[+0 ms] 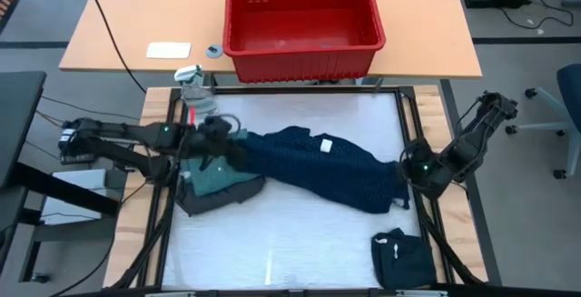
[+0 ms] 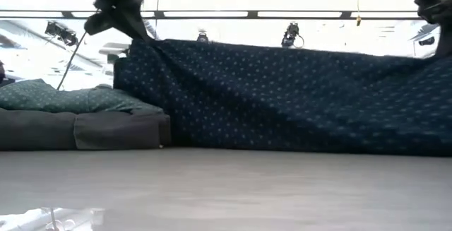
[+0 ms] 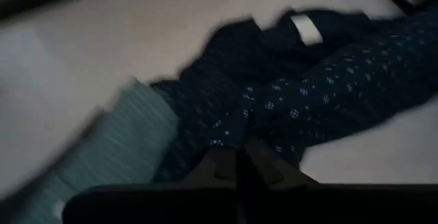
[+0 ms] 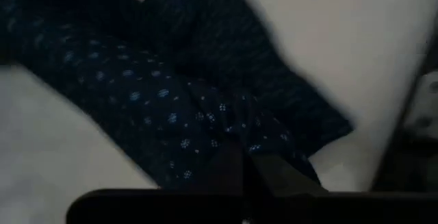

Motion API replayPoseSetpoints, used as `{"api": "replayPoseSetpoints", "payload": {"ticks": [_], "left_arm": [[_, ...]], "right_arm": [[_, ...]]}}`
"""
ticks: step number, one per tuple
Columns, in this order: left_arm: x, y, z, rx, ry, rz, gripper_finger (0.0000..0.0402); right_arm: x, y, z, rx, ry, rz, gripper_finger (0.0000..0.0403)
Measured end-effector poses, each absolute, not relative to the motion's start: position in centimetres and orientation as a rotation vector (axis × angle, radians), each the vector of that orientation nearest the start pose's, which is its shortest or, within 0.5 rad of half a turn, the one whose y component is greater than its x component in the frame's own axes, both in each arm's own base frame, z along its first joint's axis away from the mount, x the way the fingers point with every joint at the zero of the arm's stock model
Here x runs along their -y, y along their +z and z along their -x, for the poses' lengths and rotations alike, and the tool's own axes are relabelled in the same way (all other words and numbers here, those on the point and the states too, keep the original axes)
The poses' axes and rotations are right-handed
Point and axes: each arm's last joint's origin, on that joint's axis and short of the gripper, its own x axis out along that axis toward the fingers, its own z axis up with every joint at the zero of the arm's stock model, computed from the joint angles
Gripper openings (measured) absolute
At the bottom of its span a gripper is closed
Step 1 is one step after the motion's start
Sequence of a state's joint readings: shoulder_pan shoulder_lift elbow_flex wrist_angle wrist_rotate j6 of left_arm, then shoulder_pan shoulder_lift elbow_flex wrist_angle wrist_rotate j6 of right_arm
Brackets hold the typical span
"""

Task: Fold Laundry from Bin
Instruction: Fold the blue polo shirt on the table

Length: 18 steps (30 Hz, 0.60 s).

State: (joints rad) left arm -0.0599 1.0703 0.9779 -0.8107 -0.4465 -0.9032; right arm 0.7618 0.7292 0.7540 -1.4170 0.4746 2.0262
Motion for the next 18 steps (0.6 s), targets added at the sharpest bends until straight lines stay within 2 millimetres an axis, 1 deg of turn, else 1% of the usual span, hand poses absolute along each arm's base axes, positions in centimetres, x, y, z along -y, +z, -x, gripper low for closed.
{"api": "replayPoseSetpoints", "payload": {"ticks": [3,5,8,11,13,18], "left_arm": [[-2.1,29.7,-20.3,-0.652,0.783,0.557,0.0000],[-3.4,29.3,-21.0,-0.656,0.817,0.533,0.0000],[-5.1,28.4,-22.0,-0.704,0.818,0.498,0.0000],[-6.7,27.8,-22.9,-0.718,0.823,0.440,0.0002],[-7.8,27.6,-23.6,-0.697,0.827,0.407,0.0006],[-10.7,26.4,-23.9,-0.751,0.876,0.333,0.0012]], "right_arm": [[-4.2,25.3,-7.2,-0.739,-0.942,-1.029,0.0002],[-4.0,25.2,-7.6,-0.723,-0.994,-1.032,0.0003],[-3.9,25.0,-8.3,-0.705,-1.066,-1.038,0.0007],[-3.6,24.8,-9.0,-0.675,-1.137,-1.055,0.0007],[-3.1,24.7,-9.4,-0.638,-1.196,-1.073,0.0007],[-1.6,24.3,-10.4,-0.578,-1.390,-1.085,0.0007]]}}
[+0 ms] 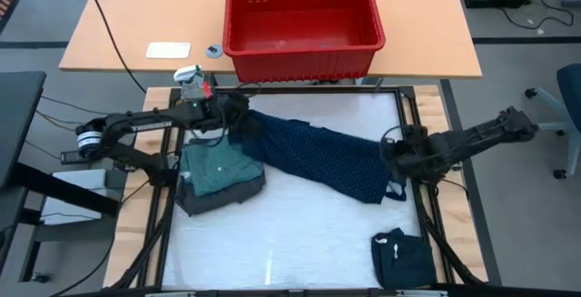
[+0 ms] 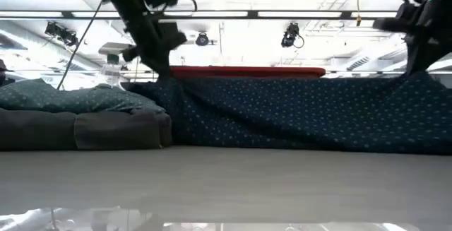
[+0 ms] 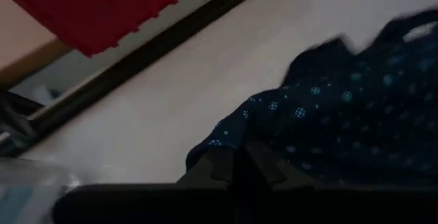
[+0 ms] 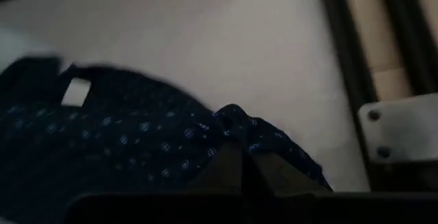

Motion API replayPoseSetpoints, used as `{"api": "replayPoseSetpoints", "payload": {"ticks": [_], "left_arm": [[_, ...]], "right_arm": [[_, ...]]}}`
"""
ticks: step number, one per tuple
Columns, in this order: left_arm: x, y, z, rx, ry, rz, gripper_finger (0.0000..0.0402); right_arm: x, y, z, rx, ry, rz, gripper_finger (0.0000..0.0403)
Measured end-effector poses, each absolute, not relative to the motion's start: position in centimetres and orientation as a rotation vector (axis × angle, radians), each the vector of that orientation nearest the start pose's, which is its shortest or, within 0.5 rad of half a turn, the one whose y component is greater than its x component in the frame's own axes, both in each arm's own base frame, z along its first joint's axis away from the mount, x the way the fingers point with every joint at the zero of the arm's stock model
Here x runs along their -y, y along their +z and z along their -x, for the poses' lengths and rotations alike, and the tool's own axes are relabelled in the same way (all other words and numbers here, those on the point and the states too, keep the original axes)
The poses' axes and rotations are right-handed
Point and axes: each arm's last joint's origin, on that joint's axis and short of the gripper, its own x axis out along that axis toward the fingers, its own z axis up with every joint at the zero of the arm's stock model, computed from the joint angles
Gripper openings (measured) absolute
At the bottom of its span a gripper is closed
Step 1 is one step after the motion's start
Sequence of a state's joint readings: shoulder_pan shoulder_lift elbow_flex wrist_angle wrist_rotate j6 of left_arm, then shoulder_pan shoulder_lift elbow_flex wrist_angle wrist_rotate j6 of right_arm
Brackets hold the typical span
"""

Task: Fold Laundry from Bin
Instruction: Fold the blue polo shirt on the table

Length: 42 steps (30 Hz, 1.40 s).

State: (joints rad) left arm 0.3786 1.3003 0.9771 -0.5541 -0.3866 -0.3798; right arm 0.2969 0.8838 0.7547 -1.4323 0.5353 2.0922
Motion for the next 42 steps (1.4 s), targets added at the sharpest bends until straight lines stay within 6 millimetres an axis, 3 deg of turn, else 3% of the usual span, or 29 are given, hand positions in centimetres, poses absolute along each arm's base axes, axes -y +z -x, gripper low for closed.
{"api": "replayPoseSetpoints", "payload": {"ticks": [8,12,16,20,23,27,30,33,38,42], "left_arm": [[-15.6,23.4,-25.7,-0.739,0.911,0.325,0.0027],[-17.3,21.6,-27.0,-0.697,0.865,0.362,0.0068],[-17.6,21.1,-27.1,-0.696,0.862,0.400,0.0123],[-17.2,22.1,-26.6,-0.686,0.842,0.407,0.0167],[-16.5,23.9,-26.0,-0.632,0.760,0.440,0.0184],[-15.1,26.5,-26.1,-0.492,0.586,0.514,0.0187],[-13.3,26.7,-27.4,-0.475,0.473,0.484,0.0178],[-11.6,25.0,-29.6,-0.518,0.393,0.451,0.0169],[-9.2,20.4,-33.1,-0.619,0.325,0.491,0.0165],[-8.7,16.3,-34.2,-0.742,0.349,0.544,0.0164]], "right_arm": [[1.1,23.1,-12.1,-0.510,-1.702,-1.077,0.0017],[2.5,22.3,-12.9,-0.587,-1.811,-1.077,0.0039],[3.6,21.6,-13.3,-0.713,-1.858,-1.112,0.0065],[4.3,21.5,-13.4,-0.807,-1.820,-1.106,0.0088],[4.6,21.8,-13.7,-0.892,-1.681,-1.055,0.0098],[5.0,22.9,-15.6,-0.941,-1.336,-0.906,0.0102],[5.3,23.5,-18.2,-0.895,-0.989,-0.804,0.0099],[5.9,23.1,-20.0,-0.868,-0.880,-0.790,0.0091],[6.3,20.0,-20.3,-1.085,-0.985,-0.790,0.0072],[5.6,18.4,-20.1,-1.271,-1.035,-0.745,0.0056]]}}
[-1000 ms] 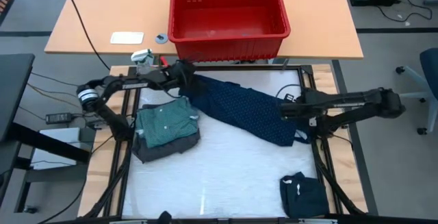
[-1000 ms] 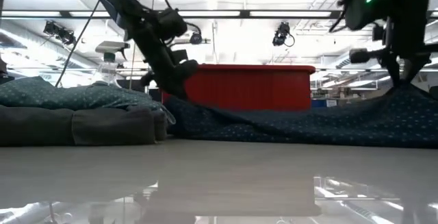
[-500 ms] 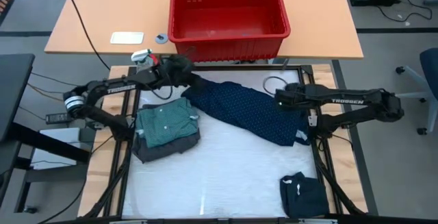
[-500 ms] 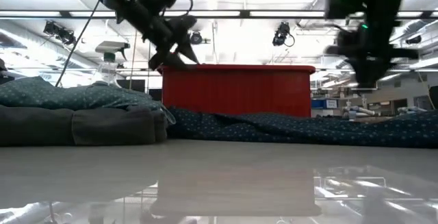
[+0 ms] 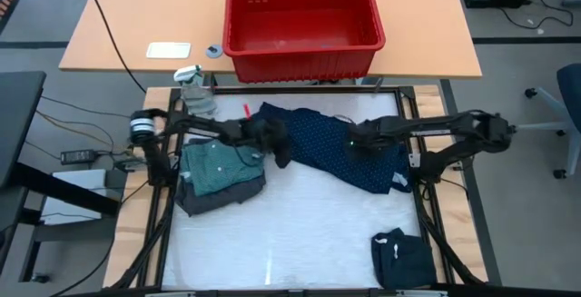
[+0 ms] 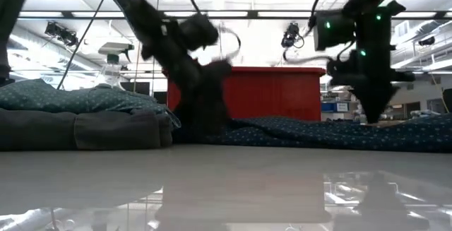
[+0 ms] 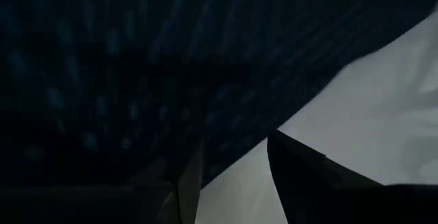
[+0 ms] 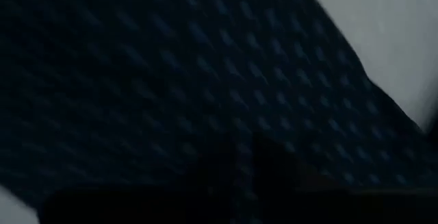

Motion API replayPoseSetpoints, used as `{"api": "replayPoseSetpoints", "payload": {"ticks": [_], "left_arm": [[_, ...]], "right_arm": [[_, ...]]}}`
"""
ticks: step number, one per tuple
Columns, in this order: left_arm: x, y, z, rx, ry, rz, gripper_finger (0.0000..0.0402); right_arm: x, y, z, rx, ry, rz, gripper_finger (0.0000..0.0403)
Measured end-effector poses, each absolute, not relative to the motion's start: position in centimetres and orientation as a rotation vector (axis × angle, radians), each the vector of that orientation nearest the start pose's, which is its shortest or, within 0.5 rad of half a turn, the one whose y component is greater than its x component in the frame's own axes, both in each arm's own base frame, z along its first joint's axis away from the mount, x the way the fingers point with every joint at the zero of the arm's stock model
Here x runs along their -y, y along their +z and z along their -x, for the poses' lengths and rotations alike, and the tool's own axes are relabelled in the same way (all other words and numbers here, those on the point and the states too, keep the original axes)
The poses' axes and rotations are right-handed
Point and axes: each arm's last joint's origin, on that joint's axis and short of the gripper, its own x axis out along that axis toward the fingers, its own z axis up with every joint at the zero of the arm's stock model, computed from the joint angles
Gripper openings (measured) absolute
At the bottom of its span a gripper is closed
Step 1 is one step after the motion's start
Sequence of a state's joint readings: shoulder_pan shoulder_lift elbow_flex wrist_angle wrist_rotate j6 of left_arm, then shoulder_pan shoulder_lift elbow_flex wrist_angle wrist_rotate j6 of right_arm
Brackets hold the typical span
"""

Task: Fold Laundry from Bin
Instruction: Fold the blue polo shirt on the table

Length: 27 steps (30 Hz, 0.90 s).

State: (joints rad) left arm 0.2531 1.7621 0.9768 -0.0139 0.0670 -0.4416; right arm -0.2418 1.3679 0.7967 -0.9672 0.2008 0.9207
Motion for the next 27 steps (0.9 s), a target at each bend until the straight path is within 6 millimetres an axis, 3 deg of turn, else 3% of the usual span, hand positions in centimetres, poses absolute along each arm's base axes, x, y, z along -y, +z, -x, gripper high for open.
{"api": "replayPoseSetpoints", "payload": {"ticks": [3,7,11,15,19,22,27], "left_arm": [[-8.9,13.1,-34.6,-0.826,0.379,0.563,0.0164],[-9.6,12.2,-34.9,-0.824,0.406,0.600,0.0164],[-10.5,12.9,-34.2,-0.823,0.438,0.563,0.0164],[-11.9,14.5,-33.1,-0.812,0.485,0.475,0.0164],[-13.0,16.6,-32.1,-0.783,0.474,0.395,0.0164],[-12.9,18.1,-31.5,-0.776,0.426,0.349,0.0164],[-10.8,20.6,-30.8,-0.768,0.278,0.345,0.0164]], "right_arm": [[5.0,16.8,-20.1,-1.427,-1.038,-0.712,0.0047],[3.0,14.0,-21.0,-1.536,-0.897,-0.771,0.0043],[-0.2,13.3,-22.6,-1.542,-0.821,-0.819,0.0042],[-3.6,14.2,-24.5,-1.479,-0.682,-0.975,0.0042],[-6.2,16.1,-27.4,-1.278,-0.383,-1.134,0.0042],[-7.0,17.8,-28.7,-1.157,-0.206,-1.139,0.0043],[-6.7,20.7,-28.4,-1.056,-0.115,-0.989,0.0043]]}}
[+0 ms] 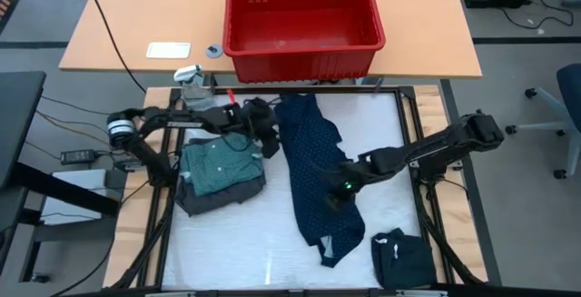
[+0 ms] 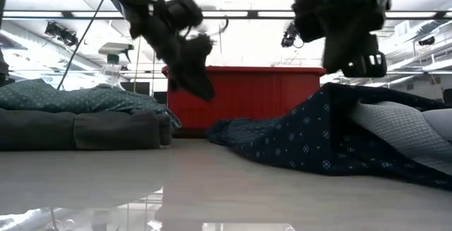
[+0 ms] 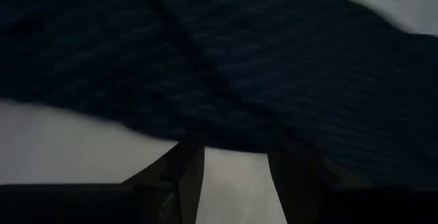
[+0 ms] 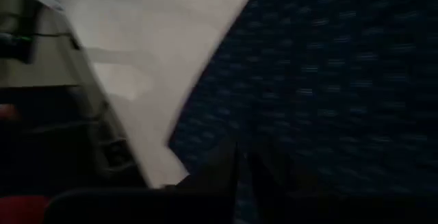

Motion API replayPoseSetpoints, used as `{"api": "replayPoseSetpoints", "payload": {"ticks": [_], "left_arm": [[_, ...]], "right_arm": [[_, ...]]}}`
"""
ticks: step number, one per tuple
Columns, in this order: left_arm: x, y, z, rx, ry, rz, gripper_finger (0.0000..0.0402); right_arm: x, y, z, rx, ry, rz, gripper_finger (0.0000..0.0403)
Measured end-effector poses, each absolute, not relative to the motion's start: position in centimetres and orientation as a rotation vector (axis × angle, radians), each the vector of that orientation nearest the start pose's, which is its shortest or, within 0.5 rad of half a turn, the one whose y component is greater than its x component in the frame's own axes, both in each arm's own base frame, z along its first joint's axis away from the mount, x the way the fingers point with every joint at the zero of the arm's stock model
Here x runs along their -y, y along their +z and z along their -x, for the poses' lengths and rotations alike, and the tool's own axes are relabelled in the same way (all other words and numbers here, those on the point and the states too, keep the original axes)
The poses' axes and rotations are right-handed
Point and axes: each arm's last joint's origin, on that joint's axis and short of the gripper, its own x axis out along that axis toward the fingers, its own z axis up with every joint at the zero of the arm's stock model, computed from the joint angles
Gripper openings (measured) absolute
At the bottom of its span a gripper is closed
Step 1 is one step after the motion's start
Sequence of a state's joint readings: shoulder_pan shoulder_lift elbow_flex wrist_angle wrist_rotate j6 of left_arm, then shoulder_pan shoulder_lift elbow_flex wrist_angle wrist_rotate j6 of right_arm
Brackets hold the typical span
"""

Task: Fold Laundry from Bin
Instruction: Fold the blue polo shirt on the table

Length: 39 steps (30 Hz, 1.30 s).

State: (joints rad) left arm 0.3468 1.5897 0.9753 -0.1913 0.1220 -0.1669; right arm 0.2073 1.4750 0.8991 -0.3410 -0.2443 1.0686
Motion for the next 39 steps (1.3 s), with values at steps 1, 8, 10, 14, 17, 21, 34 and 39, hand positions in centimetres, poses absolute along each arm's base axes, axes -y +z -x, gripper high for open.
{"api": "replayPoseSetpoints", "payload": {"ticks": [1,8,10,14,17,21,34,39], "left_arm": [[-10.0,21.2,-30.8,-0.755,0.236,0.338,0.0164],[-1.2,22.8,-32.3,-0.693,-0.024,0.210,0.0150],[1.6,22.6,-33.0,-0.655,-0.074,0.162,0.0149],[6.7,21.3,-33.9,-0.608,-0.115,0.083,0.0149],[9.9,20.2,-34.1,-0.578,-0.107,0.117,0.0153],[13.5,19.1,-33.1,-0.622,-0.138,0.175,0.0170],[20.2,21.6,-30.7,-0.687,-0.325,-0.037,0.0193],[20.5,21.6,-31.6,-0.709,-0.342,-0.175,0.0210]], "right_arm": [[-6.5,21.0,-27.9,-1.057,-0.132,-0.949,0.0043],[-6.7,19.7,-24.7,-1.177,-0.297,-0.612,0.0042],[-7.2,18.1,-24.2,-1.207,-0.293,-0.583,0.0039],[-9.1,14.7,-23.9,-1.237,-0.267,-0.608,0.0025],[-11.2,13.5,-24.8,-1.201,-0.194,-0.678,0.0013],[-13.9,13.7,-26.0,-1.141,-0.097,-0.671,0.0012],[-18.5,19.8,-23.9,-0.940,0.472,-0.238,0.0174],[-21.5,19.0,-22.4,-0.815,0.625,0.112,0.0264]]}}
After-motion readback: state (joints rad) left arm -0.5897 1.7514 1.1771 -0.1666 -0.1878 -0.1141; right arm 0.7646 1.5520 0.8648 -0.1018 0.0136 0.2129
